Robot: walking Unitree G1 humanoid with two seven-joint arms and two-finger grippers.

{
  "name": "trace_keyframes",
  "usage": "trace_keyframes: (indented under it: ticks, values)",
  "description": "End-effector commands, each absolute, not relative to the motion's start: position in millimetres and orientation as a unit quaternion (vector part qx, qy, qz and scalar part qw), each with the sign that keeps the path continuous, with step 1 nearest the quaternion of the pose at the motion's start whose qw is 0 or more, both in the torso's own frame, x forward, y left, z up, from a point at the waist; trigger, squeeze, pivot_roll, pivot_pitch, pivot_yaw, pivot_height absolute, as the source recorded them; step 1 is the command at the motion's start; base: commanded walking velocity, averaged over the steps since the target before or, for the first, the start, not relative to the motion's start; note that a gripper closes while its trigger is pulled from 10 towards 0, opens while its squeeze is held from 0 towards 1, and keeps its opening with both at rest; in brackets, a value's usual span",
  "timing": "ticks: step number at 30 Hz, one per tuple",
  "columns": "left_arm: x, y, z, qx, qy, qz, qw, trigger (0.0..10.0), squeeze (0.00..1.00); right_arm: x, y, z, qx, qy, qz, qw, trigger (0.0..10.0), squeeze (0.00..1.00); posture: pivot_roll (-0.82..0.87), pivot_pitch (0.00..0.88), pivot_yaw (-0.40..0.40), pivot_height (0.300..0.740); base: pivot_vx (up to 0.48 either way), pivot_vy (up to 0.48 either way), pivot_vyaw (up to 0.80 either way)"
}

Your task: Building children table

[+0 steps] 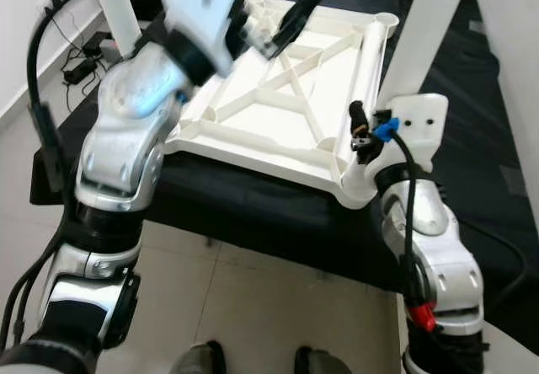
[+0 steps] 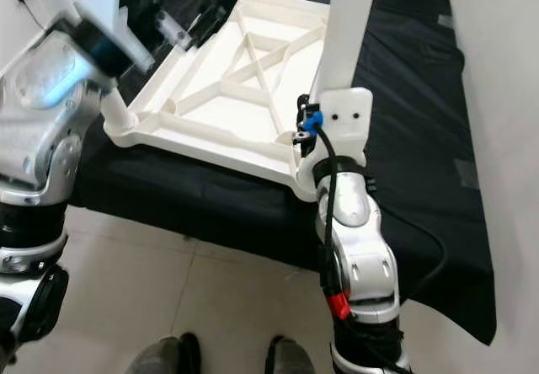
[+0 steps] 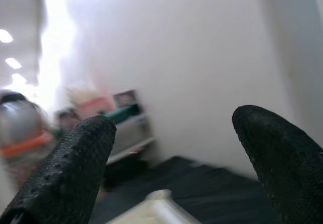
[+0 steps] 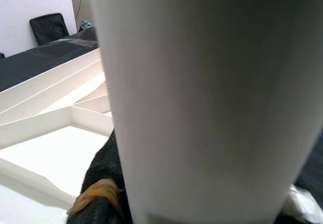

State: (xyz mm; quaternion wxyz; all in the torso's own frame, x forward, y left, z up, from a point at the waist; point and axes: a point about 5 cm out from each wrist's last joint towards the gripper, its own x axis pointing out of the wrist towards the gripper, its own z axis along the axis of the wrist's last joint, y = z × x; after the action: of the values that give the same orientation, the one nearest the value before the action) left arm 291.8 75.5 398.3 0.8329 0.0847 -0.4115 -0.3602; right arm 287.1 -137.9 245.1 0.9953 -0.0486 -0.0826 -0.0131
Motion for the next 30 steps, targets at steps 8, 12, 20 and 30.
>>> trace_keyframes:
  ticks: [8, 12, 20, 30]
  values:
    - [283.3, 47.1, 420.6, -0.044, -0.353, -0.566, 0.744, 10.0, 0.00, 288.8, -138.2, 206.7, -0.047, 0.026, -0.020, 0.998, 10.0, 0.00, -0.06, 0.228, -0.009, 0.740, 0.000, 0.000, 0.00]
    - [294.8, 42.8, 427.4, -0.065, -0.330, -0.587, 0.736, 10.0, 0.00, 288.2, -135.4, 207.0, -0.044, 0.027, -0.018, 0.999, 10.0, 0.00, -0.06, 0.230, -0.008, 0.740, 0.000, 0.000, 0.00]
    - [328.2, 34.5, 442.2, -0.086, -0.270, -0.588, 0.758, 10.0, 0.00, 287.4, -131.3, 208.9, -0.038, 0.025, -0.015, 0.999, 10.0, 0.00, -0.07, 0.234, -0.001, 0.740, 0.000, 0.000, 0.00]
    - [323.2, 23.0, 442.2, -0.085, -0.218, -0.663, 0.711, 9.7, 0.00, 287.0, -130.7, 210.8, -0.035, 0.023, -0.016, 0.999, 10.0, 0.00, -0.07, 0.235, 0.002, 0.740, 0.000, 0.000, 0.00]
